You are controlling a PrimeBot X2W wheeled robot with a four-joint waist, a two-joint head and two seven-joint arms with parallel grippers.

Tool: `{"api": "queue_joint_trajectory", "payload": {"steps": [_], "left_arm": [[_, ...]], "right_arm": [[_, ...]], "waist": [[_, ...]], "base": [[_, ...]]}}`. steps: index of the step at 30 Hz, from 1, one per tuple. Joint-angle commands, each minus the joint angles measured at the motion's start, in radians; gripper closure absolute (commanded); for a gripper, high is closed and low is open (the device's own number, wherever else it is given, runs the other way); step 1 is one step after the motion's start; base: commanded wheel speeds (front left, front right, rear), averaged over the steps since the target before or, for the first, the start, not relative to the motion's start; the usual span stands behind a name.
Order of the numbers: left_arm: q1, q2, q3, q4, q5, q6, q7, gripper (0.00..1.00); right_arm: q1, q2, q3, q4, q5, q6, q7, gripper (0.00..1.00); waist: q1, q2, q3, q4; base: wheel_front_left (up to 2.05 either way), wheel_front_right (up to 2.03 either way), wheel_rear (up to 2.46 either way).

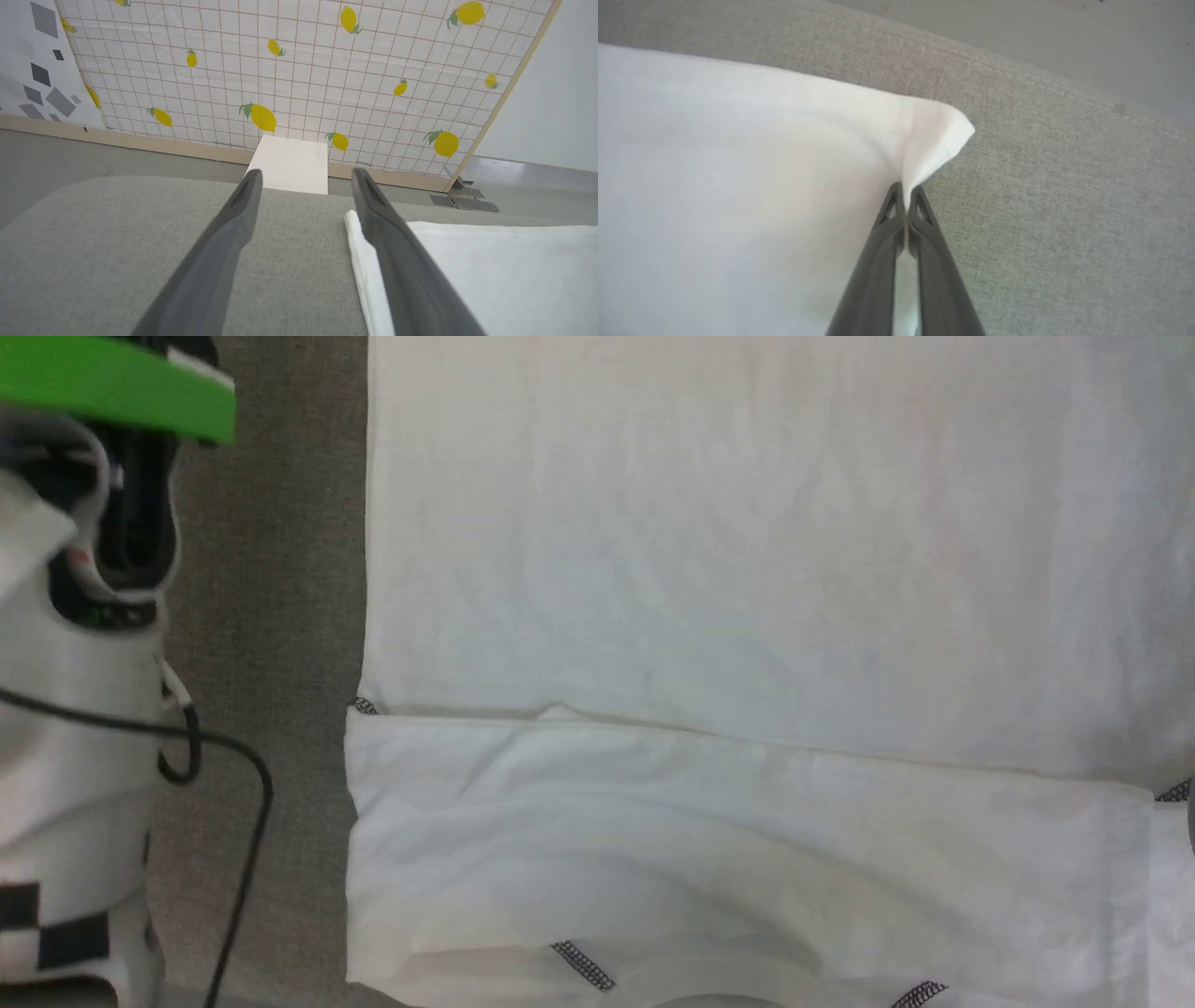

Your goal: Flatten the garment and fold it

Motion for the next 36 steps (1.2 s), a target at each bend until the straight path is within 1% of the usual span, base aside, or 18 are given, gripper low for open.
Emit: {"api": "queue_joint_trajectory", "payload": {"steps": [1, 4, 6, 9, 11, 13, 15, 18, 20, 22, 24, 26, 28, 30, 33, 36], "left_arm": [[-0.068, 0.015, -0.011, 0.025, -0.008, -0.008, 0.046, 0.0], [-0.202, 0.026, -0.052, 0.099, -0.032, -0.038, 0.168, 0.0], [-0.278, 0.025, -0.08, 0.167, -0.052, -0.041, 0.272, 0.0], [-0.381, 0.041, -0.138, 0.293, -0.058, -0.032, 0.474, 0.0], [-0.423, 0.044, -0.161, 0.355, -0.07, -0.02, 0.588, 0.0], [-0.453, 0.051, -0.18, 0.401, -0.078, -0.003, 0.694, 0.0], [-0.474, 0.059, -0.189, 0.428, -0.084, 0.021, 0.776, 0.0], [-0.485, 0.077, -0.208, 0.446, -0.075, 0.048, 0.862, 0.0], [-0.477, 0.074, -0.212, 0.453, -0.086, 0.064, 0.903, 0.0], [-0.466, 0.075, -0.221, 0.454, -0.091, 0.07, 0.939, 0.0], [-0.45, 0.052, -0.198, 0.455, -0.139, 0.082, 0.966, 0.0], [-0.438, 0.038, -0.183, 0.444, -0.176, 0.079, 0.985, 1.0], [-0.427, 0.036, -0.166, 0.424, -0.203, 0.071, 0.985, 1.0], [-0.423, 0.041, -0.155, 0.412, -0.206, 0.067, 0.962, 1.0], [-0.425, 0.048, -0.136, 0.396, -0.208, 0.055, 0.916, 1.0], [-0.435, 0.065, -0.121, 0.385, -0.19, 0.041, 0.849, 1.0]], "right_arm": [[0.013, -0.007, 0.005, 0.002, 0.006, -0.001, -0.002, 1.0], [0.008, -0.001, 0.018, 0.004, 0.017, -0.001, -0.007, 1.0], [0.002, 0.0, 0.029, 0.006, 0.025, -0.001, -0.009, 1.0], [-0.007, 0.009, 0.044, 0.008, 0.04, -0.001, -0.016, 1.0], [-0.012, 0.018, 0.056, 0.011, 0.05, -0.001, -0.019, 1.0], [-0.016, 0.022, 0.069, 0.012, 0.061, -0.001, -0.02, 1.0], [-0.021, 0.022, 0.084, 0.012, 0.071, -0.001, -0.021, 1.0], [-0.025, 0.021, 0.097, 0.012, 0.09, -0.001, -0.025, 1.0], [-0.026, 0.019, 0.102, 0.013, 0.1, -0.001, -0.029, 1.0], [-0.026, 0.015, 0.11, 0.014, 0.107, -0.001, -0.032, 1.0], [-0.027, 0.014, 0.116, 0.016, 0.113, -0.001, -0.035, 1.0], [-0.029, 0.011, 0.124, 0.016, 0.118, -0.001, -0.036, 1.0], [-0.033, 0.008, 0.132, 0.015, 0.124, -0.001, -0.04, 1.0], [-0.035, 0.006, 0.138, 0.015, 0.128, -0.001, -0.045, 1.0], [-0.04, 0.004, 0.139, 0.019, 0.134, -0.001, -0.061, 1.0], [-0.046, 0.0, 0.137, 0.023, 0.135, -0.001, -0.088, 1.0]], "waist": [[-0.0001, 0.0, -0.005, -0.015], [-0.0001, 0.0, -0.008, -0.035], [-0.0001, 0.0, -0.004, -0.046], [-0.0001, 0.0, 0.007, -0.07], [-0.0001, 0.0, 0.014, -0.084], [-0.0001, 0.0, 0.022, -0.097], [-0.0001, 0.0, 0.031, -0.107], [-0.0001, 0.0, 0.042, -0.116], [-0.0001, 0.0, 0.048, -0.117], [-0.0001, 0.0, 0.053, -0.119], [-0.0001, 0.0, 0.058, -0.122], [-0.0001, 0.0, 0.062, -0.123], [-0.0001, 0.0, 0.067, -0.125], [-0.0001, 0.0, 0.068, -0.127], [-0.0001, 0.0, 0.067, -0.129], [-0.0001, 0.0, 0.062, -0.13]], "base": [[0.0, 0.0, 0.0], [0.0, 0.0, 0.0], [0.0, 0.0, 0.0], [0.0, 0.0, 0.0], [0.0, 0.0, 0.0], [0.0, 0.0, 0.0], [0.0, 0.0, 0.0], [0.0, 0.0, 0.0], [0.0, 0.0, 0.0], [0.0, 0.0, 0.0], [0.0, 0.0, 0.0], [0.0, 0.0, 0.0], [0.0, 0.0, 0.0], [0.0, 0.0, 0.0], [0.0, 0.0, 0.0], [0.0, 0.0, 0.0]]}}
